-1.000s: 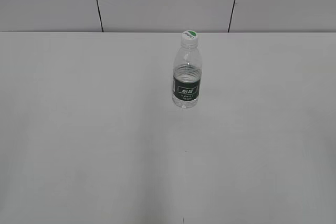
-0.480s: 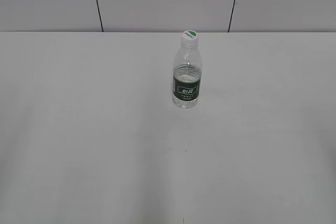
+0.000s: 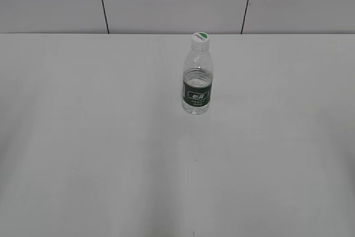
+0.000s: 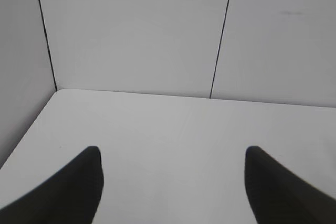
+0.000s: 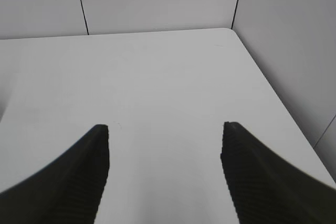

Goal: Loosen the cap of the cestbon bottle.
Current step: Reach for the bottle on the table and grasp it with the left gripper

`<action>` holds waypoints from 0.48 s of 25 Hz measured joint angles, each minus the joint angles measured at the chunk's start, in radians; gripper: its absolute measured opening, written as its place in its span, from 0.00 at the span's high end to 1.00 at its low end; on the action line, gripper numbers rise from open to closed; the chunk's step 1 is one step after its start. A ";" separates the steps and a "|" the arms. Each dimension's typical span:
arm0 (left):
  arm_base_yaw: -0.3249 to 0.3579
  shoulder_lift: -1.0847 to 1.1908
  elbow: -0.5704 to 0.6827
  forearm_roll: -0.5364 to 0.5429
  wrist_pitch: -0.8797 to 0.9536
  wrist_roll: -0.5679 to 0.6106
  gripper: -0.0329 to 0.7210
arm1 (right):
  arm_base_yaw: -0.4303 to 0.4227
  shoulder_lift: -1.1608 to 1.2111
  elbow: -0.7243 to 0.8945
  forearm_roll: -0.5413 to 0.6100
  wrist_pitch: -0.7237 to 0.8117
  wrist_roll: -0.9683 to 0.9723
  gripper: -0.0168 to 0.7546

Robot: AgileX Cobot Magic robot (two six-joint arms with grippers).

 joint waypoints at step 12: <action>-0.035 0.288 0.000 -0.002 -0.266 0.000 0.28 | 0.000 0.000 0.000 0.000 -0.002 0.000 0.31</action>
